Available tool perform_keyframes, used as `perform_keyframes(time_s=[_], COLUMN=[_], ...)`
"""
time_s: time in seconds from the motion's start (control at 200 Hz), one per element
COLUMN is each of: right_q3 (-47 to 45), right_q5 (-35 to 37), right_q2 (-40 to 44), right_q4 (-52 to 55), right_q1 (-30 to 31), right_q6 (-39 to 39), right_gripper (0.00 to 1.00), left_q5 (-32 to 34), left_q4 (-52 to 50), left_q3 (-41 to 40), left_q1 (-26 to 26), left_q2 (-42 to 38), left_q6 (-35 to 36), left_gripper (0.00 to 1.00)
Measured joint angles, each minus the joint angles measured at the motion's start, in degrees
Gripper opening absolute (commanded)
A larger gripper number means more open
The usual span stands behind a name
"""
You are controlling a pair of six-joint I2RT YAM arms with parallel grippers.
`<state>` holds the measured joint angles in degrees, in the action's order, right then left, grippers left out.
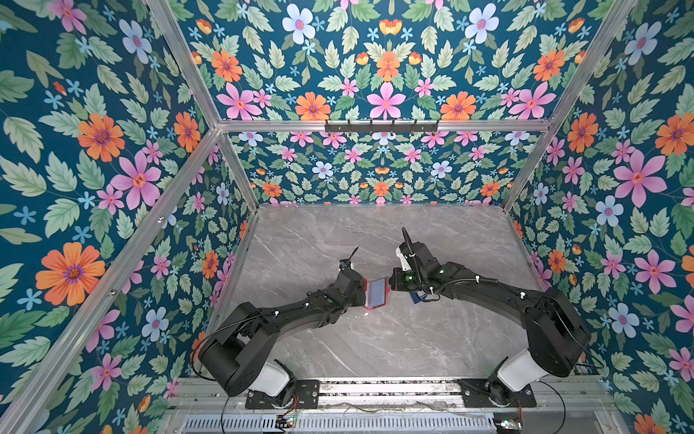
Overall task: Insert credit cards into a card holder
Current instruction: Open the card holder at the center of the table.
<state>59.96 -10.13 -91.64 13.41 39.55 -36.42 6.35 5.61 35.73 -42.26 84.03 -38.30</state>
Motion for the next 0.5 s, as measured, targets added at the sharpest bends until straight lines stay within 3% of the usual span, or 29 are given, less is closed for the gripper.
perform_keyframes(time_s=[0.275, 0.5], right_q3=[2.01, 3.43], right_q5=[1.27, 1.29], right_q2=[-7.32, -10.99], right_q4=[0.85, 1.38], right_q1=[0.02, 0.02], right_q6=[0.87, 1.99], right_gripper=[0.0, 0.0], left_q5=[2.12, 3.5], left_q4=[-0.57, -0.15], left_q3=[-2.84, -4.39], left_q1=[0.0, 0.0], left_q2=[0.5, 0.31], left_q6=[-2.38, -4.9], left_gripper=[0.3, 0.45])
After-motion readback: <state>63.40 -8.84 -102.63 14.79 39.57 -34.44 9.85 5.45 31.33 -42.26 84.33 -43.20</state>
